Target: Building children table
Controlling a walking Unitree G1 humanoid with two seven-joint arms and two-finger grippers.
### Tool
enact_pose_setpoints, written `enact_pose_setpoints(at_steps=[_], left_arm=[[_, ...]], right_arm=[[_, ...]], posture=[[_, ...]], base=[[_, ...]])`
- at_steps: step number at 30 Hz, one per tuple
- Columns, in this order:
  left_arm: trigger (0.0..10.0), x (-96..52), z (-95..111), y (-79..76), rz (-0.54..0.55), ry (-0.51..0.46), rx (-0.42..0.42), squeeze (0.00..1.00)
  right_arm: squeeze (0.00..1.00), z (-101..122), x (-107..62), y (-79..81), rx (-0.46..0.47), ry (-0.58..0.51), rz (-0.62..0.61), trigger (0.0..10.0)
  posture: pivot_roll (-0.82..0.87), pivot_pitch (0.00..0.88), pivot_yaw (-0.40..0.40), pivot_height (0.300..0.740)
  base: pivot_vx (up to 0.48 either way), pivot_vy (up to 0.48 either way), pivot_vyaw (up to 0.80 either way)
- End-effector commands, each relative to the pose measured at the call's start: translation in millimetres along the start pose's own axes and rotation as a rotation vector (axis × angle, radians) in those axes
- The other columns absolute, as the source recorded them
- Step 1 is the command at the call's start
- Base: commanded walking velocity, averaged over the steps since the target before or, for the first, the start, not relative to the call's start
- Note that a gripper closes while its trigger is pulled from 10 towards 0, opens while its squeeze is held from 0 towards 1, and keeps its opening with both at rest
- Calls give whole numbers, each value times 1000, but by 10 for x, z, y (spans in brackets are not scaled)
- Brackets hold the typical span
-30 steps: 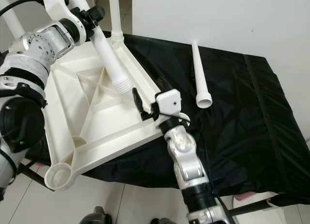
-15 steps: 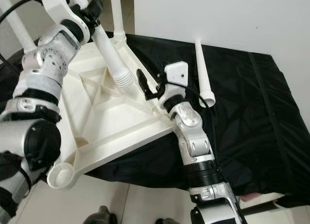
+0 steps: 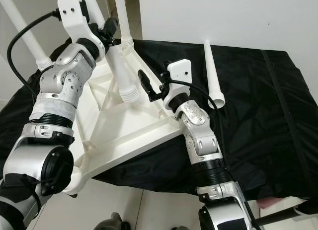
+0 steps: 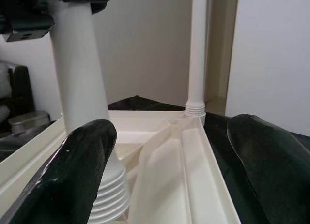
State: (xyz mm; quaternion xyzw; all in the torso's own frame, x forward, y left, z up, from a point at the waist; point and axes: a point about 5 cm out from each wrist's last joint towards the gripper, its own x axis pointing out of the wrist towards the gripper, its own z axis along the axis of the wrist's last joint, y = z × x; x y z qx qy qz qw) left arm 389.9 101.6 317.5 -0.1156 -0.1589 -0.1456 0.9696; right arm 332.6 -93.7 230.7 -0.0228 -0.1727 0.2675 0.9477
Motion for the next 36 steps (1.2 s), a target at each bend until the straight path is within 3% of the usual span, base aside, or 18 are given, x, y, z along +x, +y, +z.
enact_pose_setpoints(at_steps=[1,5,10,14,18,22,36], left_arm=[[10000,-29,53,-37,-41,-42,68,0],[10000,-120,-26,-268,-163,-42,155,0],[10000,-147,-68,-336,-190,-31,166,0],[10000,-217,-152,-591,-284,-14,128,0],[10000,-228,-160,-658,-299,-17,131,0],[10000,-254,-153,-913,-368,-19,123,0],[10000,-330,-140,-1088,-420,-20,111,0]], right_arm=[[0,-15,15,61,23,4,30,10000],[0,-86,-9,122,36,37,88,10000],[0,-93,-11,123,47,46,105,10000],[0,-137,-28,144,72,85,154,10000],[0,-153,-26,152,68,95,165,10000],[0,-207,21,129,38,122,159,10000],[0,-204,124,66,18,140,140,10000]], posture=[[126,0,56,740],[142,0,7,740],[145,0,-7,740],[144,0,-29,740],[145,1,-35,740],[164,3,-55,740],[174,0,-66,740]], base=[[0,0,0],[0,0,0],[0,0,0],[0,0,0],[0,0,0],[0,0,0],[0,0,0]])
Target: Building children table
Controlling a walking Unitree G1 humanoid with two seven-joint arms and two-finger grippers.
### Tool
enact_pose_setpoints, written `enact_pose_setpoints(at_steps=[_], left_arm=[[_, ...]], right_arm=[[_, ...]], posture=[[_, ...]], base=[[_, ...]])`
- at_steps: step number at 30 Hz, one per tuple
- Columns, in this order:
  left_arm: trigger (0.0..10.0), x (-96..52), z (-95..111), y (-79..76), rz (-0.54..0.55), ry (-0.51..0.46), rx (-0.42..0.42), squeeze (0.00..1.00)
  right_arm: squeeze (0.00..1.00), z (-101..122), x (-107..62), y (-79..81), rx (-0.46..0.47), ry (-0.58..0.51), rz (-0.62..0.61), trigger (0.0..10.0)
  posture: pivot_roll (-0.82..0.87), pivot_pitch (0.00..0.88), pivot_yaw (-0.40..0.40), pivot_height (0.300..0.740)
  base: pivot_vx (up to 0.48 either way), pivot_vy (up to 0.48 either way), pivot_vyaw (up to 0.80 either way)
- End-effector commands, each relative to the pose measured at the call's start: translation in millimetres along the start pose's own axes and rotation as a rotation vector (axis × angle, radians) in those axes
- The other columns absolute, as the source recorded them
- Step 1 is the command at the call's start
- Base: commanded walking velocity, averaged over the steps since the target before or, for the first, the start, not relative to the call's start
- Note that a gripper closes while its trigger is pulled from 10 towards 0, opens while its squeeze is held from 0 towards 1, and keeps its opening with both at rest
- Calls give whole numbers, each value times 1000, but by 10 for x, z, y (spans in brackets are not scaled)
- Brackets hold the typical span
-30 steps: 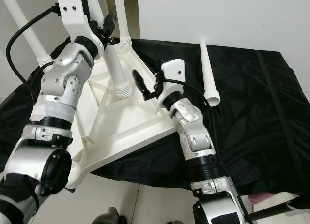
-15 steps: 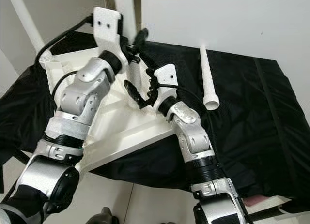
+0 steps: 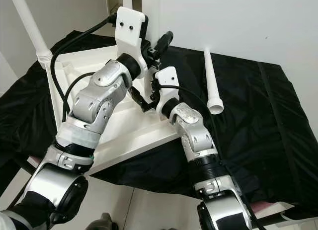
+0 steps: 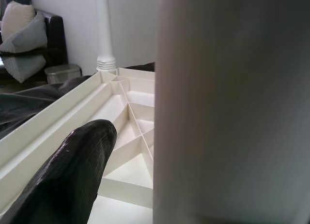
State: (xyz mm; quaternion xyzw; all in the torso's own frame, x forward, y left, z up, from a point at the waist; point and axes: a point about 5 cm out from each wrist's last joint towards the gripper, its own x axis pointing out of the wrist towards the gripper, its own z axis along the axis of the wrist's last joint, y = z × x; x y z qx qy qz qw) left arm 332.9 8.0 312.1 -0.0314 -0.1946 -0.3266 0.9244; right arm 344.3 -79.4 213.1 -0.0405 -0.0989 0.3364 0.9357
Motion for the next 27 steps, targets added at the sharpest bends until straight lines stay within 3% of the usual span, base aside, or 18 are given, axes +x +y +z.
enact_pose_setpoints(at_steps=[1,2,4,5,6,7,8,9,25,26,27], left_arm=[[10000,-6,11,-53,-18,-1,4,0],[10000,-5,12,-62,-20,-2,6,0],[10000,-5,13,-67,-21,-3,8,0],[10000,-7,19,-84,-27,-6,11,0],[10000,-6,16,-86,-29,-4,12,0],[10000,-6,16,-86,-29,-4,12,0],[10000,-7,15,-90,-29,-4,12,0],[10000,-9,12,-90,-30,-3,13,0],[10000,-35,-5,-165,-63,6,23,0],[10000,-55,-12,-193,-83,3,-12,1000],[10000,-55,-12,-193,-83,3,-12,1000]], right_arm=[[0,12,11,-30,-10,0,-10,10000],[0,6,15,-37,-5,4,-14,5451],[0,0,18,-41,-2,8,-16,5490],[0,-15,15,-53,5,17,-21,3098],[0,-22,15,-59,12,21,-27,2431],[0,-22,15,-59,12,21,-27,2431],[0,-31,15,-64,22,27,-31,863],[0,-36,17,-67,23,30,-32,0],[0,-106,-37,-33,7,63,-16,0],[0,-113,-57,-8,2,60,-31,10000],[0,-113,-57,-8,2,60,-31,10000]], posture=[[174,0,-66,740],[174,0,-66,740],[174,0,-66,740],[174,0,-68,740],[172,0,-67,740],[172,0,-67,740],[172,0,-67,740],[169,0,-66,740],[163,0,-65,740],[158,15,-60,740],[158,15,-60,740]], base=[[0,0,0],[0,0,0],[0,0,0],[0,0,0],[0,0,0],[0,0,0],[0,0,0],[0,0,0],[0,0,0],[0,0,0],[0,0,0]])
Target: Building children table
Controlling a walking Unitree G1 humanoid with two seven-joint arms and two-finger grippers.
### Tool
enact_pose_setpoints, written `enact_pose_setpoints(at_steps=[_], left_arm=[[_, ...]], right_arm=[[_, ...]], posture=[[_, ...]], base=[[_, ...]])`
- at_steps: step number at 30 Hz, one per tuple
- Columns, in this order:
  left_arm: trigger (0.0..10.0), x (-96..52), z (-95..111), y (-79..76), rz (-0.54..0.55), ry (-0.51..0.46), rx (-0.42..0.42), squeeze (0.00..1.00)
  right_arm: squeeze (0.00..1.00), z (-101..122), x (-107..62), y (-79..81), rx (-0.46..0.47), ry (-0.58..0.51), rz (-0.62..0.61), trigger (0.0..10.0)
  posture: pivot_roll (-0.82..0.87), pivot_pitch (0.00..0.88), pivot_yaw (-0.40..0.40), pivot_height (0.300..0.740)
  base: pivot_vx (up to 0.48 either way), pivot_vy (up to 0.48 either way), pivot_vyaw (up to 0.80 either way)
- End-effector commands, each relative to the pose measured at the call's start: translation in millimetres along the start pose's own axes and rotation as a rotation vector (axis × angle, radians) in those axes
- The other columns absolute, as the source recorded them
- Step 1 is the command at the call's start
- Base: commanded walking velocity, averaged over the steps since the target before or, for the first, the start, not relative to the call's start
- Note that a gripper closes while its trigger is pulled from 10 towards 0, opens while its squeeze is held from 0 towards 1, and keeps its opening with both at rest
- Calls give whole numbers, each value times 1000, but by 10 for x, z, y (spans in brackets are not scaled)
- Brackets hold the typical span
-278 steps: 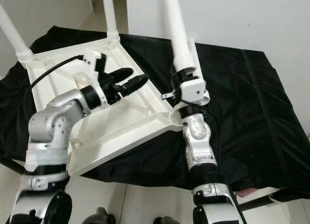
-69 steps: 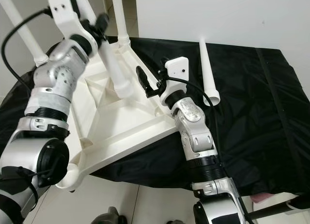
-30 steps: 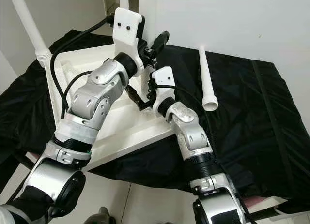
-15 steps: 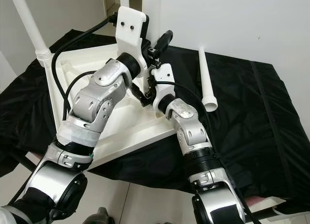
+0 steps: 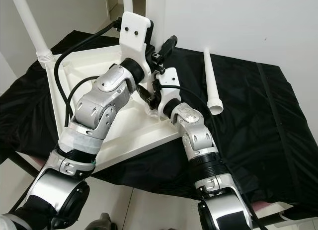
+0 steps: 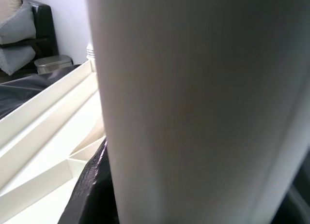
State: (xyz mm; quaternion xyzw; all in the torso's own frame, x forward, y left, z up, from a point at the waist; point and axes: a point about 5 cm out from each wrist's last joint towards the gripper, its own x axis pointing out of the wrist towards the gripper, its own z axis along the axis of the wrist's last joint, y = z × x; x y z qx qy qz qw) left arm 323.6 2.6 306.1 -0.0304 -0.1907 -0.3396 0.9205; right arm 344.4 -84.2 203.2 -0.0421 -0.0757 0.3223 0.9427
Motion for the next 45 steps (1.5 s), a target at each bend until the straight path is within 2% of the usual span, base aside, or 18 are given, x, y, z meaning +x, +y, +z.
enact_pose_setpoints(at_steps=[1,6,14,15,17,18,21,22,23,26,27,29,30,33,40,42,44,45], left_arm=[[10000,-4,19,-100,-64,-3,-22,1000],[10000,-18,24,-111,-72,3,-30,1000],[10000,-88,137,-165,-159,-16,-47,1000],[10000,-101,139,-145,-157,-12,-49,196],[10000,-110,140,-136,-155,-9,-51,196],[10000,-127,143,-129,-159,-5,-55,0],[10000,-147,148,-127,-165,-2,-59,0],[10000,-167,137,-82,-156,13,-73,0],[10000,-167,137,-82,-156,13,-73,0],[10000,-238,0,105,-63,104,-173,0],[10000,-238,0,105,-63,104,-173,0],[10000,-329,-176,274,70,165,-245,0],[10000,-329,-176,274,70,165,-245,0],[10000,-481,-423,447,204,262,-258,0],[10000,-677,-716,550,302,371,-276,0],[10000,-770,-858,520,308,424,-237,0],[10000,-770,-858,520,308,424,-237,0],[10000,-798,-918,456,270,459,-218,0]], right_arm=[[0,-18,-19,22,-9,13,-8,10000],[0,-30,-40,15,8,14,-28,10000],[0,0,-40,-37,68,-20,-133,10000],[0,6,-44,-66,74,-26,-159,10000],[0,9,-50,-85,77,-29,-176,10000],[0,12,-62,-118,84,-36,-205,10000],[0,14,-76,-149,92,-44,-234,10000],[0,17,-88,-231,112,-53,-304,10000],[0,17,-88,-231,112,-53,-304,10000],[0,7,-133,-395,147,-68,-459,10000],[0,7,-133,-395,147,-68,-459,10000],[0,-5,-204,-453,146,-82,-534,10000],[0,-5,-204,-453,146,-82,-534,10000],[0,-22,-326,-520,128,-98,-619,10000],[0,-60,-464,-577,91,-85,-677,10000],[0,-79,-509,-598,92,-79,-684,10000],[0,-79,-509,-598,92,-79,-684,10000],[0,-76,-511,-599,88,-81,-678,10000]], posture=[[157,17,-59,740],[157,21,-57,740],[151,25,-53,740],[147,20,-49,740],[147,18,-49,740],[148,13,-50,740],[148,13,-50,740],[149,11,-48,740],[149,11,-48,740],[140,11,-43,740],[140,11,-43,740],[128,13,-34,740],[128,13,-34,740],[117,17,-31,740],[105,25,-27,740],[100,37,-29,740],[100,37,-29,740],[99,39,-28,740]], base=[[0,0,0],[0,0,0],[0,0,0],[0,0,0],[0,0,0],[0,0,0],[0,0,0],[0,0,0],[0,0,0],[0,0,0],[0,0,0],[0,0,0],[0,0,0],[0,0,0],[0,0,0],[0,0,0],[0,0,0],[0,0,0]])
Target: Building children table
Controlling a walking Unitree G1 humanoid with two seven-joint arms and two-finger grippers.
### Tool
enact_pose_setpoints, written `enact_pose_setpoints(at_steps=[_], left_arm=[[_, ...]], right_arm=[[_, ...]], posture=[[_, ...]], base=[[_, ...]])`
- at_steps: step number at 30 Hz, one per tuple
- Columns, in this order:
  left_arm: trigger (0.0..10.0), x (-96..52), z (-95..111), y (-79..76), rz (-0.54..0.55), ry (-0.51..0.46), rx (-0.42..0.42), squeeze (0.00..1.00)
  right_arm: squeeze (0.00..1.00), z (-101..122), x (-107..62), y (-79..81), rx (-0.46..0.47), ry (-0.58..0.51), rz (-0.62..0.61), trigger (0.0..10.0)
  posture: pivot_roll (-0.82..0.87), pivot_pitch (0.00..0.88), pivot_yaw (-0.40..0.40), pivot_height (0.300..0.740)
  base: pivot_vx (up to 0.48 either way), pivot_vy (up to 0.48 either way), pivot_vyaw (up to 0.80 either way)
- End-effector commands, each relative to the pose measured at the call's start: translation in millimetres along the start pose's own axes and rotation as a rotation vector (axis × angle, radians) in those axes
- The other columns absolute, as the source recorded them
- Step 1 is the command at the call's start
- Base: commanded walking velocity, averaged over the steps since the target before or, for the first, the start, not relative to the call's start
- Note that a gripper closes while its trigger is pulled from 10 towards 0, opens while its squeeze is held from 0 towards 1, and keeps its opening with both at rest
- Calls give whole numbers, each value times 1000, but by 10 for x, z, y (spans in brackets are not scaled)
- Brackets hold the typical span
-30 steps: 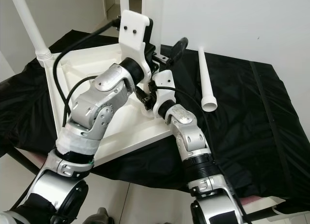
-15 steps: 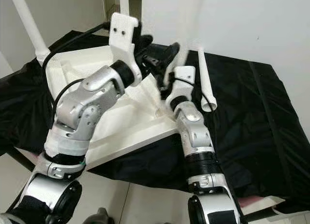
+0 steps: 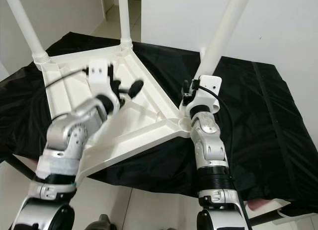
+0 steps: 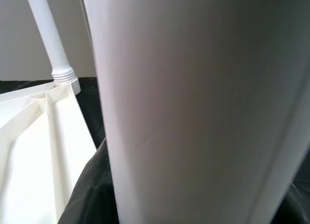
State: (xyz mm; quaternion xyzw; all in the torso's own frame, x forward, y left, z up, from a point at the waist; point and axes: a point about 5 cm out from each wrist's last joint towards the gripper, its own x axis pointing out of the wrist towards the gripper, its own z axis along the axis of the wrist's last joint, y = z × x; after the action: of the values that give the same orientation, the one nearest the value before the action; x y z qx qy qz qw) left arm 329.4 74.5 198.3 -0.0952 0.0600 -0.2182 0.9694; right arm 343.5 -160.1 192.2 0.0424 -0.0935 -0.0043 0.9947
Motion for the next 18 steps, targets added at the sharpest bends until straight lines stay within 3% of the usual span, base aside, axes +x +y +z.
enact_pose_setpoints(at_steps=[1,4,6,9,12,14,18], left_arm=[[10000,5,-45,-46,-21,22,35,0],[10000,-21,-323,-299,-194,79,202,0],[10000,-21,-323,-299,-194,79,202,0],[10000,-37,-491,-456,-307,125,285,0],[10000,-48,-530,-500,-342,132,309,0],[10000,-41,-652,-534,-375,161,396,0],[10000,-37,-678,-558,-395,164,404,0]], right_arm=[[0,57,-6,-24,-7,-31,1,10000],[0,84,7,2,-4,-44,6,10000],[0,84,7,2,-4,-44,6,10000],[0,95,16,23,-2,-49,4,10000],[0,97,16,24,-2,-51,4,10000],[0,123,26,26,-3,-59,-2,10000],[0,131,37,46,-2,-64,3,10000]], posture=[[99,39,-28,740],[97,39,-25,740],[97,39,-25,740],[98,35,-18,740],[98,35,-18,740],[104,38,-20,740],[104,33,-25,740]], base=[[0,0,0],[0,0,0],[0,0,0],[0,0,0],[0,0,0],[0,0,0],[0,0,0]])
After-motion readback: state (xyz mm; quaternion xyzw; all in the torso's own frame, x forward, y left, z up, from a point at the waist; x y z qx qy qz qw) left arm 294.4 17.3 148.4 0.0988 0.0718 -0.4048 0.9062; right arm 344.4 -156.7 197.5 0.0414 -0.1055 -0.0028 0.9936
